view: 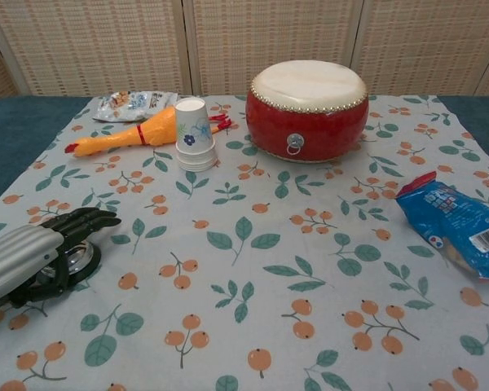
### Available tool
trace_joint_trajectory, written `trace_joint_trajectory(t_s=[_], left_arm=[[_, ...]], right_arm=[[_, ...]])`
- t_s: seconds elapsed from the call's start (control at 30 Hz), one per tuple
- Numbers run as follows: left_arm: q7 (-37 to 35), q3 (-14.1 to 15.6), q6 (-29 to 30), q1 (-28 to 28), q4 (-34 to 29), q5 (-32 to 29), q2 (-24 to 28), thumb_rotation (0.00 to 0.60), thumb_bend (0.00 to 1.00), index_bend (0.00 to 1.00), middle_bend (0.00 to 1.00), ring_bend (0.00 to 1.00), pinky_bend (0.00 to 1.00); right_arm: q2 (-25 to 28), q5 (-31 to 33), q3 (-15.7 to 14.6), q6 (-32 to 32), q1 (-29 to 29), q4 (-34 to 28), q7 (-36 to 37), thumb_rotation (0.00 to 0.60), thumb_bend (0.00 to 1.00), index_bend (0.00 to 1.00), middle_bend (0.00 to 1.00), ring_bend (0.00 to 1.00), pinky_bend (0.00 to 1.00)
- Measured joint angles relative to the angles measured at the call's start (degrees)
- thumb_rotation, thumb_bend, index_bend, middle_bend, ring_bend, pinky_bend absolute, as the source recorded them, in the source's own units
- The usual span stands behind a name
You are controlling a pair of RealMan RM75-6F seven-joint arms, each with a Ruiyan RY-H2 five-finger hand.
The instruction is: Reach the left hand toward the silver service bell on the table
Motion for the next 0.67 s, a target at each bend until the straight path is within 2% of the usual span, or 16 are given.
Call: trace_joint_trajectory(t_s=[0.17, 0.33, 0.47, 0.6, 0.67], left_arm=[[-0.4, 0.2, 4.3, 0.2, 0.2, 0.7, 0.0, 0.6, 1.0, 0.0, 0.0, 0.0, 0.09], [2.5, 0.3, 11.9, 0.4, -5.2, 2.4, 4.0, 0.6, 1.0, 0.0, 0.0, 0.0, 0.09], [6.8, 1.1, 14.8, 1.0, -14.1, 3.9, 10.9, 0.6, 1.0, 0.0, 0.0, 0.0, 0.1], [12.1, 2.1, 17.7, 2.7, -24.6, 4.7, 20.7, 0.6, 1.0, 0.0, 0.0, 0.0, 0.1], [13.5, 2.1, 18.6, 3.7, -28.2, 4.1, 23.9, 0.6, 1.0, 0.0, 0.0, 0.0, 0.11]], right_arm=[[0.1, -0.3, -0.2, 0.2, -0.2, 0.0, 0.3, 0.6, 0.43, 0.0, 0.0, 0.0, 0.11], [0.0, 0.5, 0.2, 0.0, -0.1, 0.1, 0.4, 0.6, 0.43, 0.0, 0.0, 0.0, 0.11], [-0.1, 1.4, 0.9, -0.6, 0.5, -0.1, -0.1, 0.6, 0.43, 0.0, 0.0, 0.0, 0.11], [-0.4, 1.2, 0.7, -0.6, 0.6, -0.1, -0.6, 0.6, 0.43, 0.0, 0.0, 0.0, 0.11], [-0.5, 1.2, 0.7, -0.6, 0.6, 0.0, -0.7, 0.6, 0.43, 0.0, 0.0, 0.0, 0.11]])
